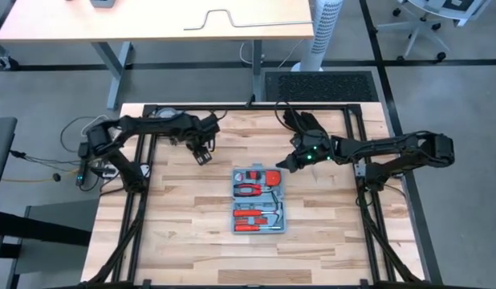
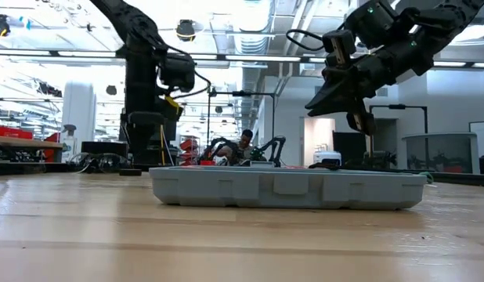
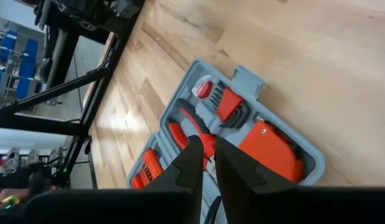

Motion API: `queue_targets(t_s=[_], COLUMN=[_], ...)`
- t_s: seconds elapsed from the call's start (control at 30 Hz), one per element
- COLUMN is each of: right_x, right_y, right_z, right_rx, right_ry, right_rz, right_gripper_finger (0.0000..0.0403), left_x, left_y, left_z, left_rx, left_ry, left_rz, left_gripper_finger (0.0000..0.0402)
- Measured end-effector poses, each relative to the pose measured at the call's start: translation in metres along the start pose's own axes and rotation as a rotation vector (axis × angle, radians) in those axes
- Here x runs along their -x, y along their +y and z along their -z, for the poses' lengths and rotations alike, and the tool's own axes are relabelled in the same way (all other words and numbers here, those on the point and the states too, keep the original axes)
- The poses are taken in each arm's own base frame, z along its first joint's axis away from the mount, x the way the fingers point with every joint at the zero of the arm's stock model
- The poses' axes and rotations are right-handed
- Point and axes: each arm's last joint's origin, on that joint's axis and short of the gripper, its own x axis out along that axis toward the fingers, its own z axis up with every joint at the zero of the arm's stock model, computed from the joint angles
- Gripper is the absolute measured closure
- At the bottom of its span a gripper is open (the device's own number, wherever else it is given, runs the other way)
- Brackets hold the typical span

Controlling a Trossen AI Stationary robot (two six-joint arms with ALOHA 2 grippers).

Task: Prefit tool cases
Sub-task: Put the black electrical tape into the gray toolbox

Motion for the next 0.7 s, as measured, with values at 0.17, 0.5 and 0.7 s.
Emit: queue_targets(t_s=[0.17,0.5,0.7], right_x=[0.0,0.0,0.0], right_y=[0.0,0.0,0.0], right_z=[0.0,0.0,0.0], right_rx=[0.001,0.009,0.009], right_ry=[0.026,0.031,0.031], right_rz=[-0.021,-0.026,-0.026], right_gripper_finger=[0.0352,0.0352,0.0352], left_x=[-0.007,-0.006,-0.008], left_y=[-0.001,0.005,0.015], left_z=[-0.001,0.002,0.002], left_rx=[0.003,0.036,0.078], left_ry=[0.027,0.058,0.063], left_rz=[-0.024,-0.051,-0.033], left_gripper_finger=[0.0223,0.0223,0.0223])
